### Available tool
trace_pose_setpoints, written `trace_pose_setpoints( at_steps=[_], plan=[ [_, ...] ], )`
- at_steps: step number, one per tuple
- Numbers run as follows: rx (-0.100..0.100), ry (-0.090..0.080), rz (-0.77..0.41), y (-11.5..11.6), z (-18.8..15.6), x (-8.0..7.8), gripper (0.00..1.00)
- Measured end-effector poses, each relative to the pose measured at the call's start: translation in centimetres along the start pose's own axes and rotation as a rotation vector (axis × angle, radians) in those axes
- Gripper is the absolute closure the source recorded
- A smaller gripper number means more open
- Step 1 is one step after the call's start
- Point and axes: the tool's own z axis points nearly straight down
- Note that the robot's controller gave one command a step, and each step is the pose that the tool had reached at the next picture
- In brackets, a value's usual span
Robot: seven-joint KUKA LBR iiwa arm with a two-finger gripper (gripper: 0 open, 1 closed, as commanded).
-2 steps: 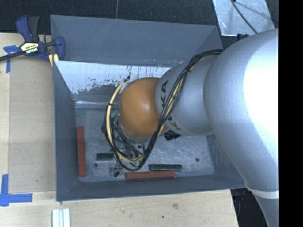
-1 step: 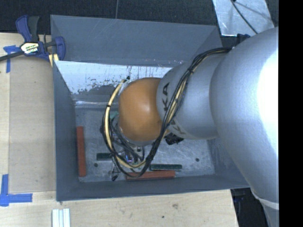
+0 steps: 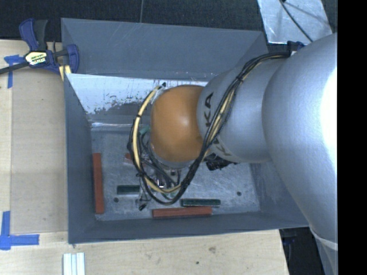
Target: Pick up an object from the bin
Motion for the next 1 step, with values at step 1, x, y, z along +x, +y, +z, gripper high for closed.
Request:
trace_pose_setpoints(
  at_steps=[1],
  plan=[
    [0.003,0.008,0.128,0.31,4.48,1.49,0.00]
  ],
)
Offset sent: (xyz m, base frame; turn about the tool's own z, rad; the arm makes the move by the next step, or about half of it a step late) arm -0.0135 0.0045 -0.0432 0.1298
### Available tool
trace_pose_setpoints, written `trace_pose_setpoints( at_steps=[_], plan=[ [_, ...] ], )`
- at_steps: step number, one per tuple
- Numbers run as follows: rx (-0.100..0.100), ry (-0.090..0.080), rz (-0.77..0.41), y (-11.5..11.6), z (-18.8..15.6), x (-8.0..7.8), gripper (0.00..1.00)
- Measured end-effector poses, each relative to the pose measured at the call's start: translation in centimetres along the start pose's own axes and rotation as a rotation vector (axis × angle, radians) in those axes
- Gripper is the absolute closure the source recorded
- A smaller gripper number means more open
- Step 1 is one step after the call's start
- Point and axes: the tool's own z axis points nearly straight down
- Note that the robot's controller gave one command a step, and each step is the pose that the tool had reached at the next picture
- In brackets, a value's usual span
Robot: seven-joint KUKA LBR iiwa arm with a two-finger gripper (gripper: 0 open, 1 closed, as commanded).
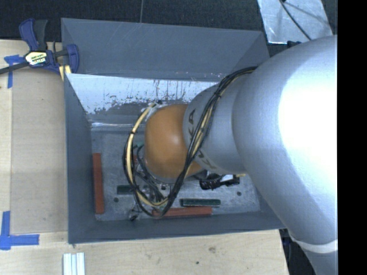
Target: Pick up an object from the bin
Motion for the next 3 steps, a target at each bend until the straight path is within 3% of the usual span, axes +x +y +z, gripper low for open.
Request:
trace_pose_setpoints(
  at_steps=[1,2,3],
  plan=[
    [-0.001,-0.001,0.001,-0.03,0.00,-0.04,0.00],
    [-0.003,-0.004,0.001,0.04,-0.12,-0.12,1.00],
    [-0.003,-0.006,0.001,0.05,-0.23,-0.17,1.00]
  ],
)
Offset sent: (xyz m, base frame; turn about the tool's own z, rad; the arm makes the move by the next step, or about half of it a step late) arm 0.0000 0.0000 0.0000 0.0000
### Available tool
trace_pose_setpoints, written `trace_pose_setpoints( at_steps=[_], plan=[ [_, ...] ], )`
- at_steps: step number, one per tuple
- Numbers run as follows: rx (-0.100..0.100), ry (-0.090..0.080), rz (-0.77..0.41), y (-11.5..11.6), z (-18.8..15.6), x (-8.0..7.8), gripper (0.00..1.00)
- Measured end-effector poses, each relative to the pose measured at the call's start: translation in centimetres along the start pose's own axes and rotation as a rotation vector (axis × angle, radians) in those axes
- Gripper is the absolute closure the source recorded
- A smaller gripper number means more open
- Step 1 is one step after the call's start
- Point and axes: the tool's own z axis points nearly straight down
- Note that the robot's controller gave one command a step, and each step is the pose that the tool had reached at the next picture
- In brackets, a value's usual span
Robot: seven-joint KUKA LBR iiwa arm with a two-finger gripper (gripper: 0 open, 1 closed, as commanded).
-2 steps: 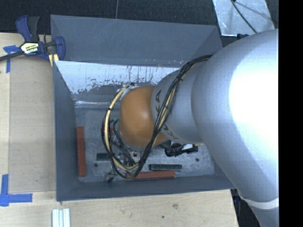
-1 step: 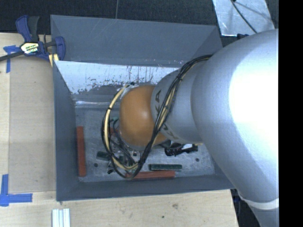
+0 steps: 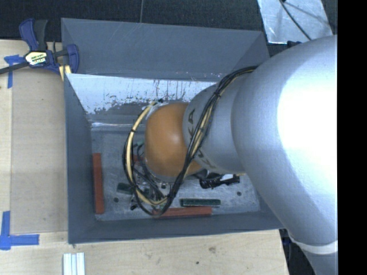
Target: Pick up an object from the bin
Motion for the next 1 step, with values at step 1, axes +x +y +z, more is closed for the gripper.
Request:
trace_pose_setpoints(
  at_steps=[1],
  plan=[
    [-0.003,-0.006,-0.001,0.09,-9.07,-0.28,1.00]
  ],
)
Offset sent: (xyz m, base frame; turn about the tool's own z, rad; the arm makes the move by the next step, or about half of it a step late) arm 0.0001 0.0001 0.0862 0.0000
